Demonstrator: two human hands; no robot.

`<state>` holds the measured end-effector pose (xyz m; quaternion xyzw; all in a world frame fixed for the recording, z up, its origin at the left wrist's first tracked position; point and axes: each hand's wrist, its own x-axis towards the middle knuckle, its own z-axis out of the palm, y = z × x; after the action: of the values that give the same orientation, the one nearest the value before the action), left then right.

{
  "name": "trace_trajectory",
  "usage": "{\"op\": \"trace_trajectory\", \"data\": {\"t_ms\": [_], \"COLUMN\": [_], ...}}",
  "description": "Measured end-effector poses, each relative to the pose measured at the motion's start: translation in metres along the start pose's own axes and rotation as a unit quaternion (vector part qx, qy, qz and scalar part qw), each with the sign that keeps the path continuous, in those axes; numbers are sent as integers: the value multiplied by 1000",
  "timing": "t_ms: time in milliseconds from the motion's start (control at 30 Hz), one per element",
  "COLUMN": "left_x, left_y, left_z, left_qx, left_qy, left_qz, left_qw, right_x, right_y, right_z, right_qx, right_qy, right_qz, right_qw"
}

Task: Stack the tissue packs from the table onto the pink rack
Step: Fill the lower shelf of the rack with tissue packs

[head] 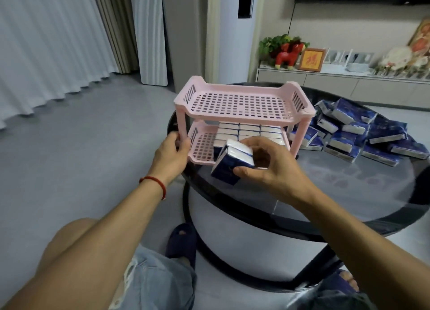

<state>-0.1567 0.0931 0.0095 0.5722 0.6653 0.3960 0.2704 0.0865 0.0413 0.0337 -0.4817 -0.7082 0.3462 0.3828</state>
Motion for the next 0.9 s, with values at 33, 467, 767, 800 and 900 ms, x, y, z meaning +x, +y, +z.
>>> {"op": "trace_trajectory", "data": {"t_ms": [33,467,767,800,900], "left_x": [1,-7,-9,-9,-8], "left_y": [1,10,16,16,15], "left_z": [0,-2,-3,-2,-2], "left_qx": [-20,-124,-131,-133,-135], "left_qy": [0,11,23,25,26], "left_qz": [0,35,34,32,22], "left_qw": [1000,992,991,990,990], "right_x": [5,90,142,147,160], "right_y": [-4,-27,-30,-31,-33], "right_z": [4,53,56,56,58], "right_qx": [-6,-265,-445,-451,-448], "right_qy": [4,60,-14,-25,-49], "right_qz": [-4,-23,79,100,146], "right_qw": [1000,962,892,887,881]}}
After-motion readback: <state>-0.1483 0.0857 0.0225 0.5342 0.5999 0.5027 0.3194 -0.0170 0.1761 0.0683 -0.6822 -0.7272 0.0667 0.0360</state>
